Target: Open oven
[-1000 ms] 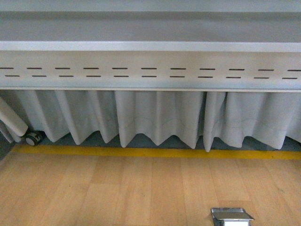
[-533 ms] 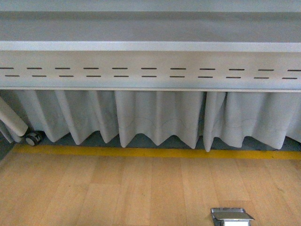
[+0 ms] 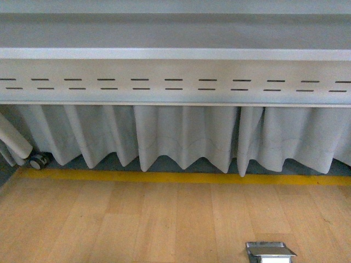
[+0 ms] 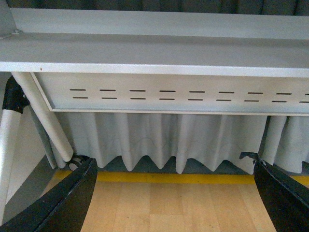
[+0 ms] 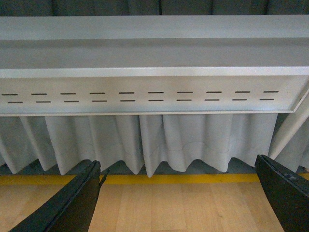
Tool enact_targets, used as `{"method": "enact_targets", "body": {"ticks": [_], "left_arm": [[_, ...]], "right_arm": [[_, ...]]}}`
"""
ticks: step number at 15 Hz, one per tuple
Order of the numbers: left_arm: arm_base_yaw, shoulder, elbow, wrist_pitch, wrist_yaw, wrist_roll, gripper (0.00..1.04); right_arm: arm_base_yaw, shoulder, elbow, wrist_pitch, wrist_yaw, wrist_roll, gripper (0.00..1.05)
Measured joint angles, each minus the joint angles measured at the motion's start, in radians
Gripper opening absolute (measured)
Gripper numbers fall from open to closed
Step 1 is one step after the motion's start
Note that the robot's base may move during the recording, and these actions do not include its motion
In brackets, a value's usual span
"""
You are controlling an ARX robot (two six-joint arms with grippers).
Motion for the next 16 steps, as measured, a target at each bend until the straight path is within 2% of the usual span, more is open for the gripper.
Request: {"method": "enact_targets", "body": {"ticks": [16], "left_arm": [[0.0, 0.0, 0.0, 0.0, 0.0, 0.0, 0.98]], "right_arm": [[0.0, 0.0, 0.0, 0.0, -0.003, 0.0, 0.98]]}}
